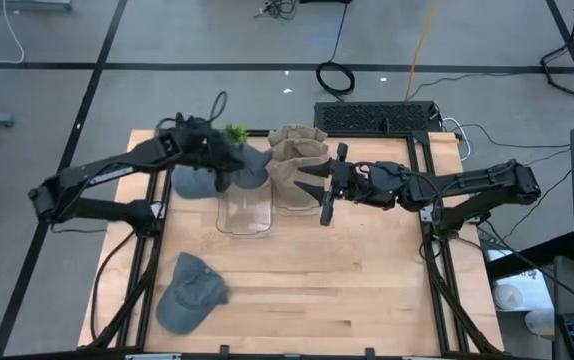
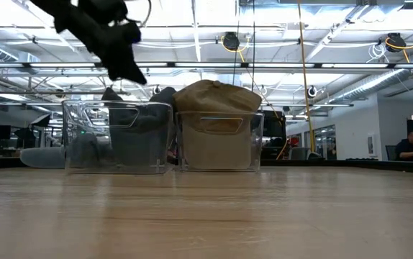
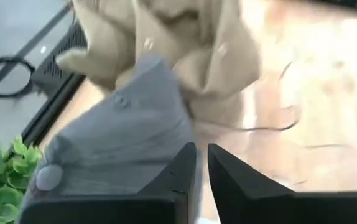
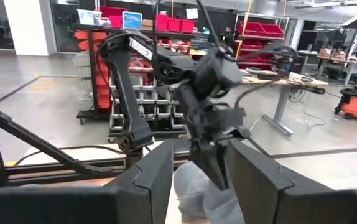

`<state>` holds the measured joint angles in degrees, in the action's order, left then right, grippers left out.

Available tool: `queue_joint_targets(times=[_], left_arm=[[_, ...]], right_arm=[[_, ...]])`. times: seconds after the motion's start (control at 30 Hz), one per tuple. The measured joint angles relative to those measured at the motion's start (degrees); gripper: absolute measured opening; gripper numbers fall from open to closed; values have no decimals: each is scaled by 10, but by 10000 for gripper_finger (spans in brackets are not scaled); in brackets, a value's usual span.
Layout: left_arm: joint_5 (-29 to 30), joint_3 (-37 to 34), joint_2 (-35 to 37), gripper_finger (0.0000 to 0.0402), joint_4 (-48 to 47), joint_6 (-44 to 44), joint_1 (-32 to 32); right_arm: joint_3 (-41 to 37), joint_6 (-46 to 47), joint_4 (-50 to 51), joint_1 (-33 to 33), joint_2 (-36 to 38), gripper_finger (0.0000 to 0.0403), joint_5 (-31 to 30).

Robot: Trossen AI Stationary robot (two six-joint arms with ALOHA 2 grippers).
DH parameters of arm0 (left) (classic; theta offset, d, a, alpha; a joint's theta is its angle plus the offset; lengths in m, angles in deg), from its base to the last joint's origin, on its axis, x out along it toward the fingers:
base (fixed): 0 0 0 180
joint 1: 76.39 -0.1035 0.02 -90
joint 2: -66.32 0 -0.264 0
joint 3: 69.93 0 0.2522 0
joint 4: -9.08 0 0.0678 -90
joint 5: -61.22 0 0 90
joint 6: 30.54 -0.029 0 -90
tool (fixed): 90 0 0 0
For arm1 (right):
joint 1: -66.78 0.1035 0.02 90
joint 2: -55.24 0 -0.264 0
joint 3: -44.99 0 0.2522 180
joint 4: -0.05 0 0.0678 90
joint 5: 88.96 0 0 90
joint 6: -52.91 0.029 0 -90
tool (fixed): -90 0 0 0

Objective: Pick & Place hat
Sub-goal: Put the bottom blue cap into the left transparent bin

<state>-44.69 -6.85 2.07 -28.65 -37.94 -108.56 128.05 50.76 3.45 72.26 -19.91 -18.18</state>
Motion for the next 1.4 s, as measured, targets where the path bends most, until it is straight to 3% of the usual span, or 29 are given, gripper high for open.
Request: queue_joint_targets(times=[0.23, 0.5, 0.83, 1.1, 1.3, 1.4], left_arm=[[-25, 0, 93, 67, -4, 63, 18], [-51, 0, 170, 56, -3, 113, 53], [-66, 0, 215, 29, 18, 142, 103], [-46, 1, 236, 4, 76, 255, 164], [18, 73, 237, 21, 133, 229, 226], [17, 121, 234, 22, 159, 223, 243]], right_arm=[[0, 0, -2, 0, 0, 141, 0], [0, -1, -1, 0, 0, 141, 0], [0, 0, -2, 0, 0, 141, 0], [0, -1, -2, 0, 0, 141, -3], [0, -7, -2, 0, 0, 141, -3], [0, -20, -2, 0, 0, 141, -2]])
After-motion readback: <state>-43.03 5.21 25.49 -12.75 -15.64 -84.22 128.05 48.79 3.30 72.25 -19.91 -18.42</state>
